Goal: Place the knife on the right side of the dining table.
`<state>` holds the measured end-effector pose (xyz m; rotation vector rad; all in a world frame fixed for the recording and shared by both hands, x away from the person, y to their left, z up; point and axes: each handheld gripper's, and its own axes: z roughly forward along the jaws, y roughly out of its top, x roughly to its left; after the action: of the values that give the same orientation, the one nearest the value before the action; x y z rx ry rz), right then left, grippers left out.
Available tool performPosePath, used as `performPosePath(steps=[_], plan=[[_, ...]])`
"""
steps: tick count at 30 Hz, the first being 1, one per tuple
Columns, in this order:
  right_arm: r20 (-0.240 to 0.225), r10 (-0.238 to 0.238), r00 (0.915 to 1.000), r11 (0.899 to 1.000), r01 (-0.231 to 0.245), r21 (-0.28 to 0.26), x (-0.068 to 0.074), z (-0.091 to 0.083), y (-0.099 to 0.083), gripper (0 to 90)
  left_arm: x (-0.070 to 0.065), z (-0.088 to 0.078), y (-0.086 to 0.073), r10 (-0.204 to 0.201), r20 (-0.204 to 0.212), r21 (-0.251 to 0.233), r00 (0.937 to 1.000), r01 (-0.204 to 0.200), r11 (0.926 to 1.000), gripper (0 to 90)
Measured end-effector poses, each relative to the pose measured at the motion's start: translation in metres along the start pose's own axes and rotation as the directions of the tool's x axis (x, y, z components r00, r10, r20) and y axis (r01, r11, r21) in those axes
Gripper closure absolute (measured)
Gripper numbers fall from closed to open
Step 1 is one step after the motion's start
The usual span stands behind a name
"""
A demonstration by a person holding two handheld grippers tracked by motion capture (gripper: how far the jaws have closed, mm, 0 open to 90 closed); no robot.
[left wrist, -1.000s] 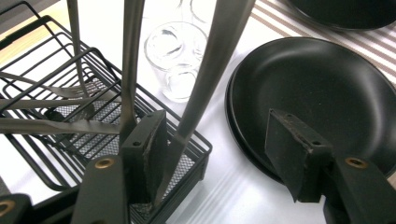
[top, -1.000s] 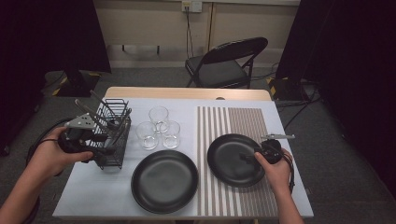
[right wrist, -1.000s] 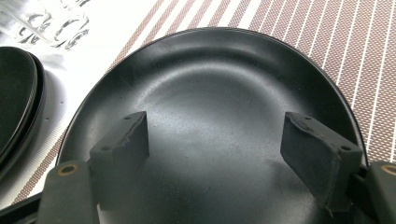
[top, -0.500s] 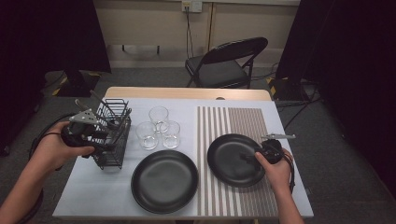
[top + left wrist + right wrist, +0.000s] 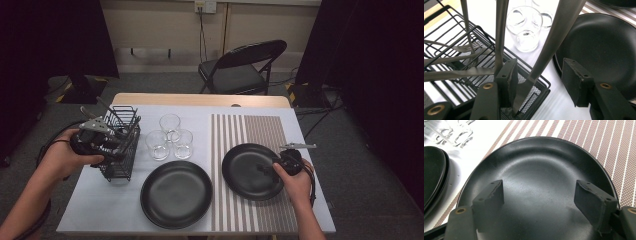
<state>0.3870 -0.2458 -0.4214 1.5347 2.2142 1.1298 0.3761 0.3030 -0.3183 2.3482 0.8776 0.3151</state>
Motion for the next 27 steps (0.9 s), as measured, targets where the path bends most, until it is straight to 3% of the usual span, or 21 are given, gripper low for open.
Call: performPosePath(steps=[27], plan=[[-0.003, -0.001, 1.0, 1.0, 0.001, 0.0, 0.0, 0.0, 0.0, 23.6, 0.006, 0.013, -0.001, -0.015, 0.01, 0.01, 0.9998, 0.015, 0.9998, 55.2]])
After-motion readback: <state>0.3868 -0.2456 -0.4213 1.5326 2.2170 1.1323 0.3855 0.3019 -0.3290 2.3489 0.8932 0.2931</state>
